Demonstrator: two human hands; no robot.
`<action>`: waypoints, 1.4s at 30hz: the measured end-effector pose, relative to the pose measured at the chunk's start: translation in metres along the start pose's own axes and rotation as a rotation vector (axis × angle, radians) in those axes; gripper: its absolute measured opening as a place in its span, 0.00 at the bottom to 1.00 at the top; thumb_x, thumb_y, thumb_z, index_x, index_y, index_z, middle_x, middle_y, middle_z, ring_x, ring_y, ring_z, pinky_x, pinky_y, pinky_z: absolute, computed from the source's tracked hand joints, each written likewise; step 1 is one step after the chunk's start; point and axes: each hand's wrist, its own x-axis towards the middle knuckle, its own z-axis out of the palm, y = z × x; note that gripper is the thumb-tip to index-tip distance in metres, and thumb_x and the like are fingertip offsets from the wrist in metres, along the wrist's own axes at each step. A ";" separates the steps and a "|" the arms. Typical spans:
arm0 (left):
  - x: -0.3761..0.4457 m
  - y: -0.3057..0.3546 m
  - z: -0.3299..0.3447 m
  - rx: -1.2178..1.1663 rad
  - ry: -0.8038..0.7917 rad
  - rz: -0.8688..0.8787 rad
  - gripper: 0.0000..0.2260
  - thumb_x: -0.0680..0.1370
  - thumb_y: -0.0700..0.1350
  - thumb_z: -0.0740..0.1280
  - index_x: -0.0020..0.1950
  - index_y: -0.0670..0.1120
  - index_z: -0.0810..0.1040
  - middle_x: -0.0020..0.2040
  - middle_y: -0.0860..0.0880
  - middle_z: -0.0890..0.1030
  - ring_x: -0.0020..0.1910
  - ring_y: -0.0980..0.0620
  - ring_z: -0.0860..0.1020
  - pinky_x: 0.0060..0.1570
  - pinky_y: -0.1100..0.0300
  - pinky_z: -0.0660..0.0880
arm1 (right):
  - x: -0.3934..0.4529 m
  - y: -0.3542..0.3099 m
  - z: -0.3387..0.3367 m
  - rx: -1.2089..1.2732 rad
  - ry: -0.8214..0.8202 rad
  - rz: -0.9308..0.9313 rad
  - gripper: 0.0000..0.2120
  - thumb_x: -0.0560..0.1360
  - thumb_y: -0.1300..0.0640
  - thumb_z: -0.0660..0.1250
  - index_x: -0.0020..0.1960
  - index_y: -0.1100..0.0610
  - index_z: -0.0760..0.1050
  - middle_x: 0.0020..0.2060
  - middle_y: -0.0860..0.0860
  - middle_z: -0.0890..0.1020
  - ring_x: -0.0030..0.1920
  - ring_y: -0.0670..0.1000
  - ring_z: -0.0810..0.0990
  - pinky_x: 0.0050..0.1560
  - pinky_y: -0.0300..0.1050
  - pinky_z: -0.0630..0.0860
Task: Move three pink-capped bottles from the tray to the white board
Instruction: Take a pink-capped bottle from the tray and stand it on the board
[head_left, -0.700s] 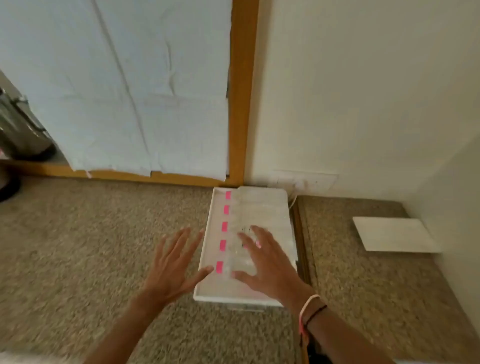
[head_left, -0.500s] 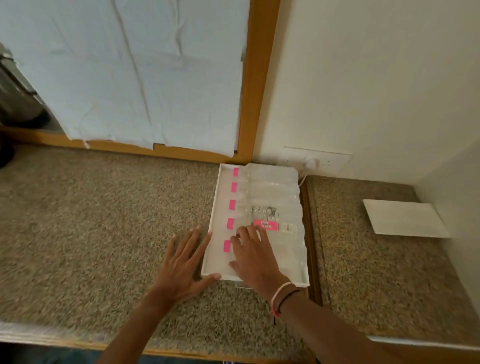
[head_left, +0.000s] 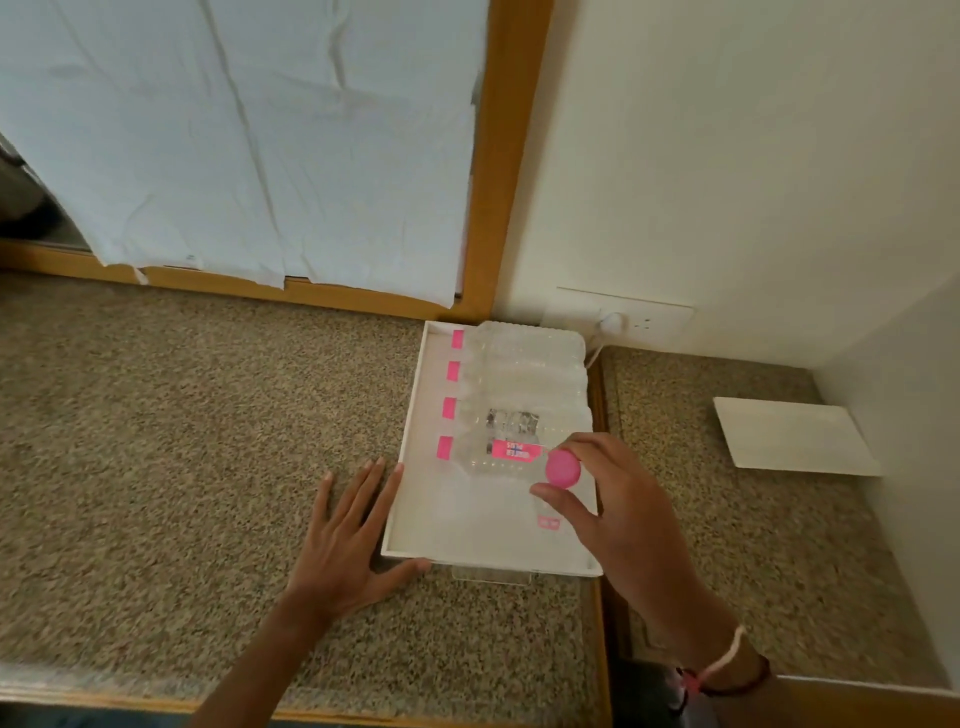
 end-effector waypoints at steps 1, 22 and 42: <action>0.000 0.001 -0.001 0.003 -0.005 0.003 0.48 0.72 0.75 0.59 0.80 0.44 0.55 0.81 0.43 0.60 0.80 0.44 0.57 0.73 0.29 0.57 | -0.001 0.003 -0.002 0.026 -0.008 0.022 0.24 0.74 0.41 0.65 0.58 0.58 0.79 0.53 0.51 0.81 0.52 0.48 0.79 0.50 0.38 0.75; 0.199 0.261 0.017 -0.068 0.149 0.125 0.48 0.73 0.77 0.55 0.81 0.48 0.47 0.83 0.43 0.51 0.82 0.46 0.48 0.76 0.32 0.54 | 0.030 0.206 -0.165 0.440 0.225 0.175 0.16 0.74 0.52 0.71 0.60 0.54 0.78 0.54 0.44 0.82 0.56 0.37 0.79 0.52 0.35 0.78; 0.266 0.344 0.155 0.035 -0.167 0.060 0.47 0.72 0.78 0.53 0.81 0.50 0.50 0.82 0.40 0.50 0.82 0.43 0.46 0.77 0.33 0.52 | 0.046 0.352 -0.145 0.361 0.163 0.283 0.18 0.75 0.47 0.69 0.62 0.54 0.76 0.57 0.48 0.82 0.59 0.47 0.79 0.57 0.53 0.80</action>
